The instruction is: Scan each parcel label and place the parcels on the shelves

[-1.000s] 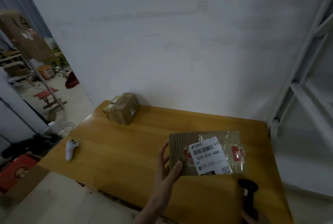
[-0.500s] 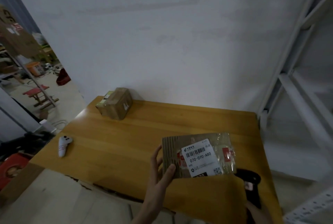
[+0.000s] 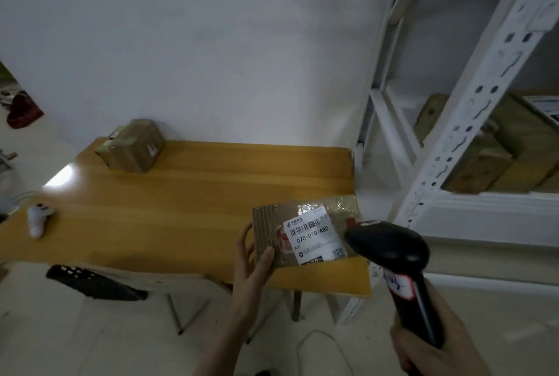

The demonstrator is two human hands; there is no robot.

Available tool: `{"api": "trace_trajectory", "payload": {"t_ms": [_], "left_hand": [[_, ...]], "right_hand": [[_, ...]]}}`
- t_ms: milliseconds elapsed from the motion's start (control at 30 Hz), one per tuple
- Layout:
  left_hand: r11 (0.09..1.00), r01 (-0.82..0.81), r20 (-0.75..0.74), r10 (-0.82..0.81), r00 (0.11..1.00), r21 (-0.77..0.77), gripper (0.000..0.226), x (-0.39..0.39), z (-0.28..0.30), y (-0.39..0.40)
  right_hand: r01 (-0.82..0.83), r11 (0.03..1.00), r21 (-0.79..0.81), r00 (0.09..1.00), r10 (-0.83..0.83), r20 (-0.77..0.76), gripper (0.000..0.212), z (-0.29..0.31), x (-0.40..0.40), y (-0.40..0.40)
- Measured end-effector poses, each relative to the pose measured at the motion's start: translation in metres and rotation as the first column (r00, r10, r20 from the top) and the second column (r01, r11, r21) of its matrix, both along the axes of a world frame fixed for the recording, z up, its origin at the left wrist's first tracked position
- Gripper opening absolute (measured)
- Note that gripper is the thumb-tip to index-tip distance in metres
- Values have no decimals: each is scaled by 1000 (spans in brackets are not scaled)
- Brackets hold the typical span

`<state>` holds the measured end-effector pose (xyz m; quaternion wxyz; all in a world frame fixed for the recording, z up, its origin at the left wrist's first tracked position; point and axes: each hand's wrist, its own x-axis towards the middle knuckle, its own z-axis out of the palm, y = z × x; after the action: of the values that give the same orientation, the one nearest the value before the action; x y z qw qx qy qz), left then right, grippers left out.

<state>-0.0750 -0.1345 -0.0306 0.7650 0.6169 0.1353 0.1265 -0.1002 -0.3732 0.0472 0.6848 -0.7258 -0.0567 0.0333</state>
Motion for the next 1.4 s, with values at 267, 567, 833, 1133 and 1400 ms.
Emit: {"api": "trace_trajectory", "payload": {"t_ms": [267, 567, 833, 1133, 1400], "left_hand": [[1000, -11, 31, 11, 999, 5, 67, -29, -3, -36], [999, -25, 23, 24, 999, 44, 86, -49, -6, -54], [999, -30, 44, 29, 999, 25, 71, -50, -9, -51], [1000, -18, 7, 18, 1000, -6, 79, -27, -14, -21], [996, -65, 17, 66, 998, -69, 66, 10, -12, 38]], "right_hand": [[-140, 978, -152, 974, 109, -198, 54, 17, -37, -5], [-194, 967, -163, 962, 156, -222, 63, 16, -55, -22], [-191, 980, -53, 956, 174, -237, 56, 17, -50, -17], [-158, 984, -79, 952, 131, -277, 63, 4, -22, 6], [125, 992, -29, 922, -127, -365, 53, -25, 48, 36]]}}
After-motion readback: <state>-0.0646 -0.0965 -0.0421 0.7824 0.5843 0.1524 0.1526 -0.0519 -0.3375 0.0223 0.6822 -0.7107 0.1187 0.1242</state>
